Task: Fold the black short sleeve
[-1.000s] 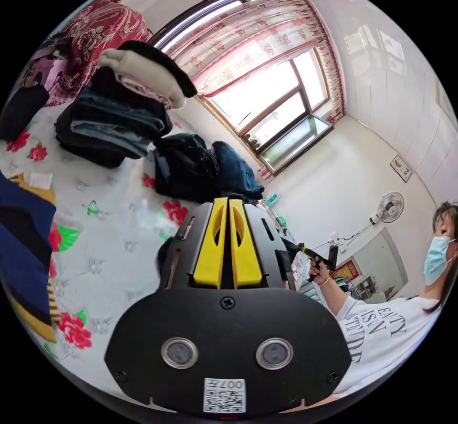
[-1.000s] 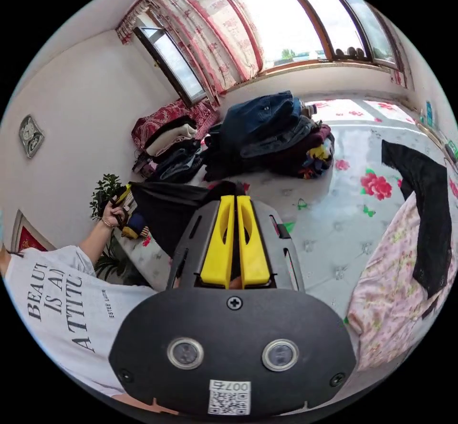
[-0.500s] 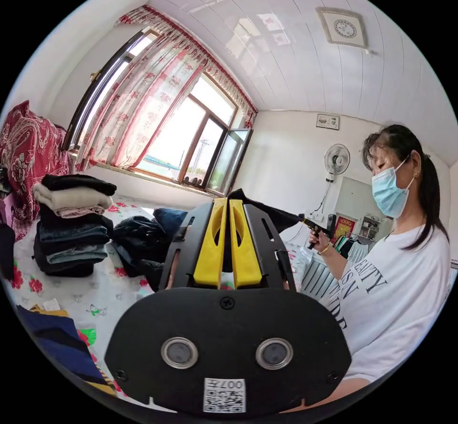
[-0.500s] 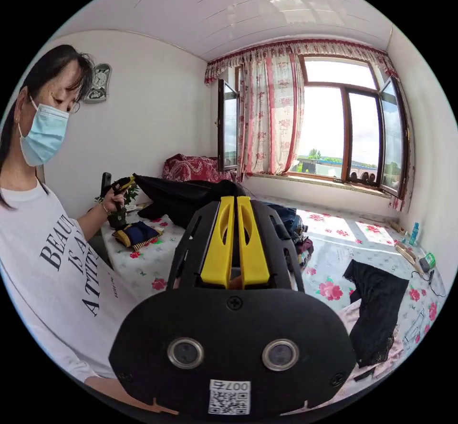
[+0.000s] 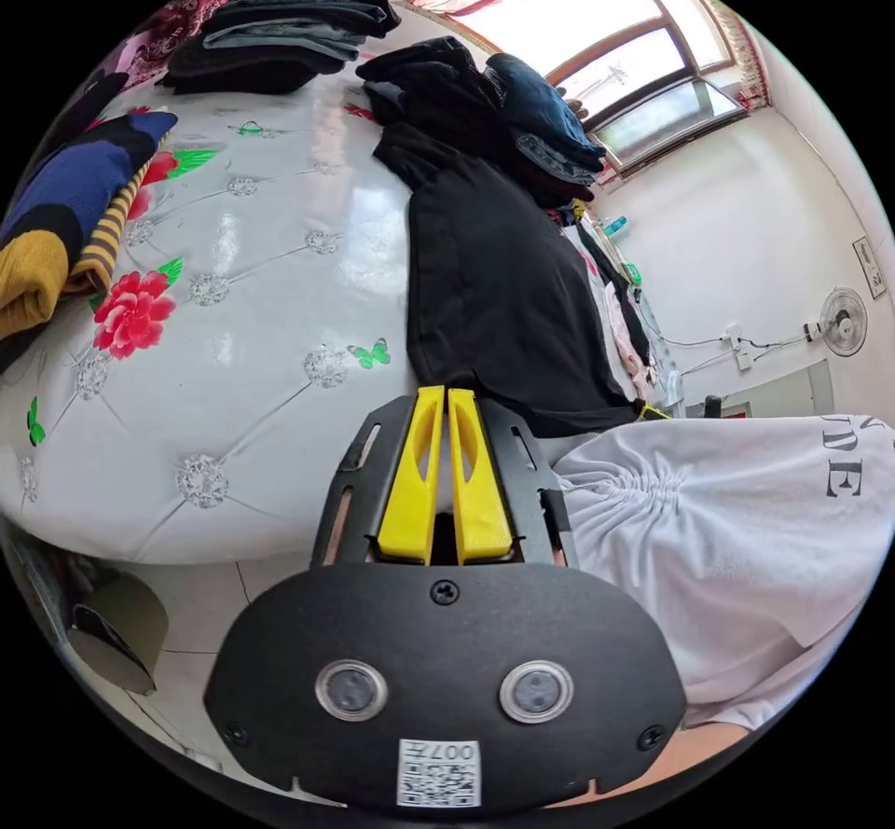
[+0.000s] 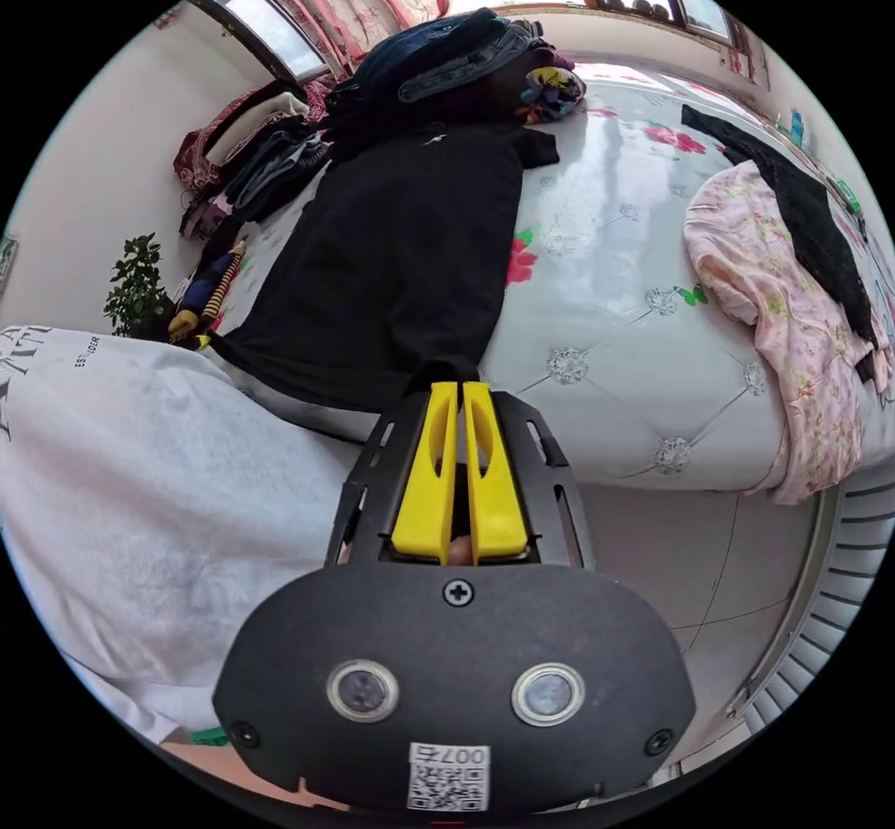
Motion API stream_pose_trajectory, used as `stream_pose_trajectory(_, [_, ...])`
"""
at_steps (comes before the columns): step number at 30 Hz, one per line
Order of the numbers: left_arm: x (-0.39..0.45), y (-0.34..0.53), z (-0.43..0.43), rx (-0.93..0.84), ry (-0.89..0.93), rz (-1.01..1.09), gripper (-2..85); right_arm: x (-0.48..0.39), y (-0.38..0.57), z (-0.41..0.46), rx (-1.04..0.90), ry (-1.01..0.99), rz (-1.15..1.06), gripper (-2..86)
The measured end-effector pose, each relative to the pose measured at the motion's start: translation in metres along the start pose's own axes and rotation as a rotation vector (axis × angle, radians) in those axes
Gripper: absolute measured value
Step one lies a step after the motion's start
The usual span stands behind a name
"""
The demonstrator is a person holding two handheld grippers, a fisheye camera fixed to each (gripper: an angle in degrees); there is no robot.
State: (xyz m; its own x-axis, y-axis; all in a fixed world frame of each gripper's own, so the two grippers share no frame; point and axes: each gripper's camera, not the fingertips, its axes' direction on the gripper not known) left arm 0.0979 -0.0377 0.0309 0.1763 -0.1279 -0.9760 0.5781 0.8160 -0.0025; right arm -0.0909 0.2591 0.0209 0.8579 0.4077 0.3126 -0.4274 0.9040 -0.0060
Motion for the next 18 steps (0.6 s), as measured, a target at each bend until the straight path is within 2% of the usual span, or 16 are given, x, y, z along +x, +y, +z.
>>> stream_pose_trajectory(7, [0.005,0.003,-0.008,-0.069,-0.025,-0.007,-1.0,0.013,-0.005,-0.021,-0.045,-0.009,0.021,-0.2])
stream_pose_trajectory(13, [-0.001,-0.009,-0.023,0.038,0.038,-0.069,-0.7,0.017,-0.032,-0.030,-0.054,0.009,0.036,0.9])
stream_pose_trajectory(18, [-0.004,-0.032,-0.012,-0.023,0.034,-0.050,1.6,0.022,-0.067,-0.036,-0.129,0.031,0.002,3.8])
